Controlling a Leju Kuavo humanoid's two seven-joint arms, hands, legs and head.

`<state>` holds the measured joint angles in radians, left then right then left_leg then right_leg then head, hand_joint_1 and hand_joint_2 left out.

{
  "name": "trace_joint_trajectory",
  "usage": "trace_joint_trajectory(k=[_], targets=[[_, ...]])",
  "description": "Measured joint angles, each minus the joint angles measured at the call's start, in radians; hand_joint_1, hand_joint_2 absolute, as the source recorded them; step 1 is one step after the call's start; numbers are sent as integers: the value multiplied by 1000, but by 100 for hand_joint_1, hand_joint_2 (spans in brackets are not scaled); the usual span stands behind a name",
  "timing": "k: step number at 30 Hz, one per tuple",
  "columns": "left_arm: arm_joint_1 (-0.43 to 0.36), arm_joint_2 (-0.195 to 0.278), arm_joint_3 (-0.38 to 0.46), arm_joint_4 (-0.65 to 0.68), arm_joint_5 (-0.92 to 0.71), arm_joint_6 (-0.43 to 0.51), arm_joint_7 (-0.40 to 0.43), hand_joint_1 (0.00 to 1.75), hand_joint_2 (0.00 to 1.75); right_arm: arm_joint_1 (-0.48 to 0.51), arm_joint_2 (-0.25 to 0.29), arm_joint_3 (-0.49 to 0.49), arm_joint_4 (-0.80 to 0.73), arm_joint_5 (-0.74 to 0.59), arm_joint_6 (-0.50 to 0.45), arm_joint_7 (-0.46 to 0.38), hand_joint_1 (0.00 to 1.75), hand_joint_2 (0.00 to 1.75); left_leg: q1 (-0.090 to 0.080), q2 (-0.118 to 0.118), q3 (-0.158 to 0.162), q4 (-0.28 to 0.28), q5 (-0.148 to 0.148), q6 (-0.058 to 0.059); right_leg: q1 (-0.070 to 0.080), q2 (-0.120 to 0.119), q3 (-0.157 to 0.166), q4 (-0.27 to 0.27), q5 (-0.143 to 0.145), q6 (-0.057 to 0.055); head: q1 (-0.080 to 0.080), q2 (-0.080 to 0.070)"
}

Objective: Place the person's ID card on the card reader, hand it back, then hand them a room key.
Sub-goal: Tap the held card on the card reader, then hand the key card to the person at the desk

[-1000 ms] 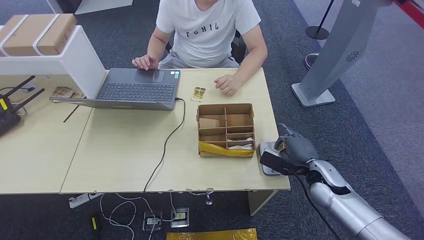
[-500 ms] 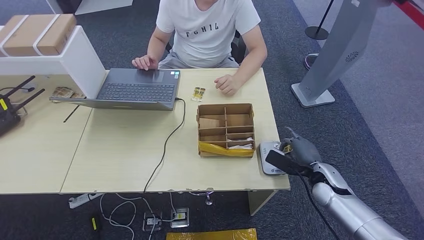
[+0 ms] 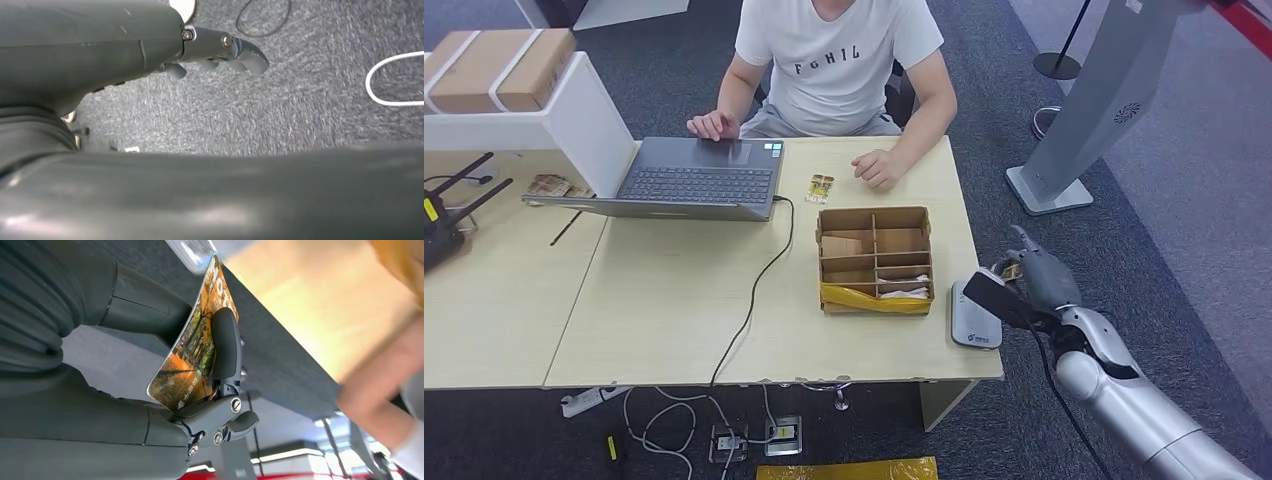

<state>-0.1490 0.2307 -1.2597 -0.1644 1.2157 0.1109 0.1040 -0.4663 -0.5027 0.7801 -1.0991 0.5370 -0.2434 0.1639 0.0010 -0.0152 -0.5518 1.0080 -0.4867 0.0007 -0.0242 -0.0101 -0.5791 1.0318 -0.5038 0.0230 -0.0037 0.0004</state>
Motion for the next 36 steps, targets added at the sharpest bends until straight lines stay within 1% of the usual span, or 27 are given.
trace_joint_trajectory(k=[4, 9, 13, 16, 20, 24, 31, 36], targets=[[0, 2, -1, 0, -1, -10, -15, 0, 0, -16, -29, -59, -169, 14, 57, 36, 175, 175, 0, 0, 0, 0, 0, 0, 0, 0, 0, 0, 0, 0, 0, 0], [0, 2, -3, 0, -1, -16, -24, 0, 0, -44, -56, -130, -352, 19, 114, 59, 175, 175, 0, 0, 0, 0, 0, 0, 0, 0, 0, 0, 0, 0, 0, 0], [0, 2, -9, 0, -5, -20, -25, 0, 0, -52, -74, -176, -448, 28, 130, 61, 175, 175, 0, 0, 0, 0, 0, 0, 0, 0, 0, 0, 0, 0, 0, 0], [0, 3, -17, 0, -14, -24, -25, 0, 0, -69, -88, -202, -483, 51, 154, 56, 175, 175, 0, 0, 0, 0, 0, 0, 0, 0, 0, 0, 0, 0, 0, 0], [0, 3, -24, 0, -16, -25, -25, 0, 0, -98, -92, -207, -488, 121, 161, 17, 175, 175, 0, 0, 0, 0, 0, 0, 0, 0, 0, 0, 0, 0, 0, 0], [-2, 2, -26, 0, -25, -26, -25, 0, 0, -149, -72, -190, -470, 180, 162, -13, 175, 175, 0, 0, 0, 0, 0, 0, 0, 0, 0, 0, 0, 0, 0, 0], [-4, 1, -40, 0, -38, -28, -31, 0, 0, -234, -2, -156, -315, 221, 144, -68, 175, 175, 1, 0, -1, 0, 0, -1, 1, 0, 0, 0, 0, 0, 0, 0], [-6, 1, -49, 0, -46, -29, -32, 0, 0, -278, 70, -128, -184, 252, 130, -92, 175, 175, 1, 0, -1, 0, 0, -1, 1, 0, 0, 0, 0, 0, 0, 0]])
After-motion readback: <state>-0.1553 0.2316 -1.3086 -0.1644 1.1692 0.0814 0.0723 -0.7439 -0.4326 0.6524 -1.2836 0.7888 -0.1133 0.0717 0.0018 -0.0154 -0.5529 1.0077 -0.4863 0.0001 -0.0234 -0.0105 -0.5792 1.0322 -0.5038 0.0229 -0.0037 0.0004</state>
